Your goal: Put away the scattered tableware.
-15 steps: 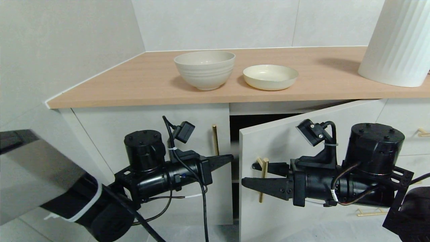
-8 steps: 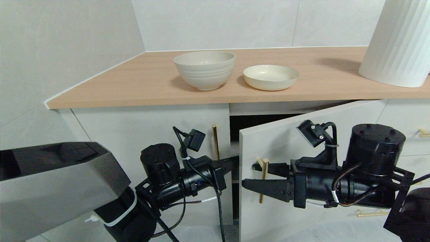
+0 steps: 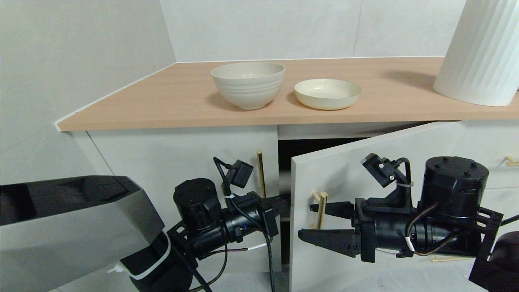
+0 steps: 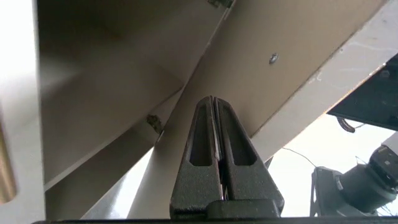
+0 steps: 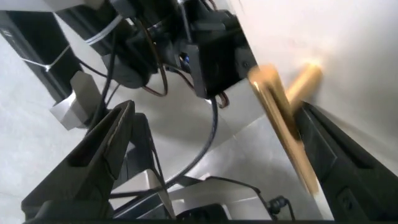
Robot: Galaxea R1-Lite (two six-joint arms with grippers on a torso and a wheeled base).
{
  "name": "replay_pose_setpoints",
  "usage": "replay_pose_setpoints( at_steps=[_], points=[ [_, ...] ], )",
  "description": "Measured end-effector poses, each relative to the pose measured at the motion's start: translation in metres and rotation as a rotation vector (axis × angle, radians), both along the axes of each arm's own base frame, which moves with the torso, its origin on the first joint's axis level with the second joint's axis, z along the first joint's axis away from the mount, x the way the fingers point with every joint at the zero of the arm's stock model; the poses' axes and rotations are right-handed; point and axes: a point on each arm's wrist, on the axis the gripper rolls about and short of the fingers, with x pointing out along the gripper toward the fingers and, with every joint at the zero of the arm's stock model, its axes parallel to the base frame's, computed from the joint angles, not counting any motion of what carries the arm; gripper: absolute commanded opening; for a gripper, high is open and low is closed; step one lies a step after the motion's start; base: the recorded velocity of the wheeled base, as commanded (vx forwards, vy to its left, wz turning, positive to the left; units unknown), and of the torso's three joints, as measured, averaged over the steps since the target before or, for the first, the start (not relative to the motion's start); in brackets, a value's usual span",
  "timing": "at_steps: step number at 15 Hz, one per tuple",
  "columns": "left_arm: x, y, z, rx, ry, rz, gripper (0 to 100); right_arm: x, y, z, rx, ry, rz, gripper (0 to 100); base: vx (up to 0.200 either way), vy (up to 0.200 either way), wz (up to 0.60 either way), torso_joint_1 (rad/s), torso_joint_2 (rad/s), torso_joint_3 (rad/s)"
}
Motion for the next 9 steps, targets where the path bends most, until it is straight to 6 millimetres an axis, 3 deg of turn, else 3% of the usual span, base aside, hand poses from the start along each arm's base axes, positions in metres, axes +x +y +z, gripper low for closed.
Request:
replay_pose_setpoints(
  at_steps=[6,9],
  points=[
    [0.001,-0.008,0.004,-0.011,-0.025,-0.02,0,0.006,-0.014,0.0,-0.003,0.0,-0.058,100,0.0,0.0,0.0,0.0,0.0,0.0],
    [0.009,-0.016,0.01,0.029,-0.047,-0.027,0,-0.009,-0.028,0.005,-0.024,0.025,-0.079,100,0.0,0.0,0.0,0.0,0.0,0.0]
  ],
)
